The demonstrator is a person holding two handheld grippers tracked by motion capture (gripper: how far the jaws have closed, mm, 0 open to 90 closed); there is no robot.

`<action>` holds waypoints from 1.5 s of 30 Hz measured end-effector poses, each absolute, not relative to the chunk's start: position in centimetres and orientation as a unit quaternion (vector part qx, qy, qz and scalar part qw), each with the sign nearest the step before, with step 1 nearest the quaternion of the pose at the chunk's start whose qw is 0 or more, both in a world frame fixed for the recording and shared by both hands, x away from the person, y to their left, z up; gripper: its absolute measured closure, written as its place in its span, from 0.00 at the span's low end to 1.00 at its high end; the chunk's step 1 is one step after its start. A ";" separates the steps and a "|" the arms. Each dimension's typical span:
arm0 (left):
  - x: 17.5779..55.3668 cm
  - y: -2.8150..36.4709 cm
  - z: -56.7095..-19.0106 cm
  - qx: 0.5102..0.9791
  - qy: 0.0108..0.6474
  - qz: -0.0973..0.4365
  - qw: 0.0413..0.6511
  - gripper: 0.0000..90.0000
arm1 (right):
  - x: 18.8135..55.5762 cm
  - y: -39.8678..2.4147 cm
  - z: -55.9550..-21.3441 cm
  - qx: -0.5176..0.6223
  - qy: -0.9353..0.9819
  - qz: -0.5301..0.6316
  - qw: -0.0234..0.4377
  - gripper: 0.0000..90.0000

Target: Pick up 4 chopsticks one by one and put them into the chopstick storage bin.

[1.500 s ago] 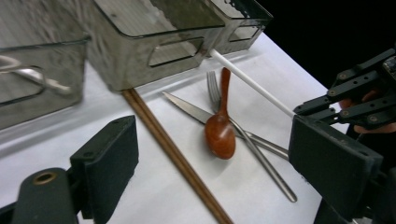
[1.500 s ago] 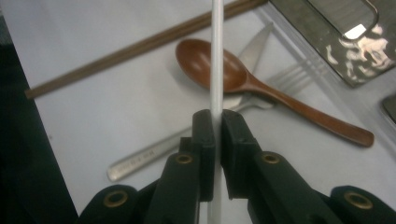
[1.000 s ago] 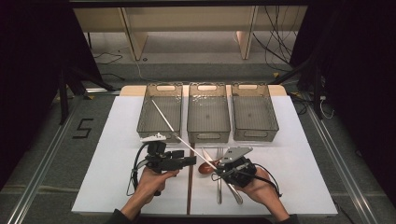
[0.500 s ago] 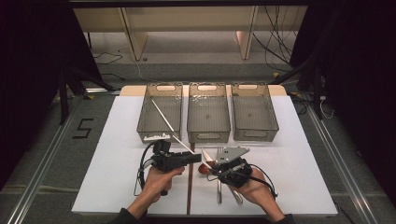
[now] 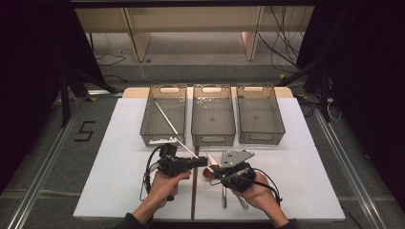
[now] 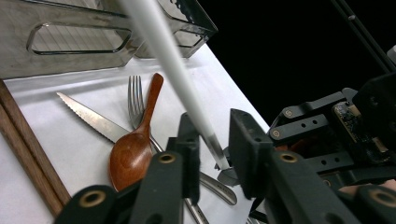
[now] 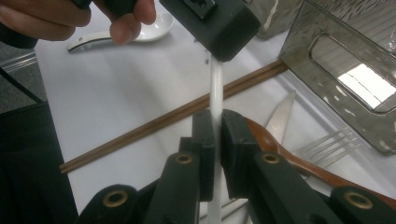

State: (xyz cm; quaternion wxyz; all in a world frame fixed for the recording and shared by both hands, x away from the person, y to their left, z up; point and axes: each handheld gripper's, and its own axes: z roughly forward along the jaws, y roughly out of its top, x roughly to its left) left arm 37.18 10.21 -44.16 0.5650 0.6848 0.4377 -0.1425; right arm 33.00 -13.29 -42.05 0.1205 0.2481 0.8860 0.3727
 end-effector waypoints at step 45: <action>43.6 22.2 -37.1 0.648 0.479 -0.066 0.589 0.94 | 32.5 -18.9 -42.1 0.336 0.844 0.397 0.130 0.39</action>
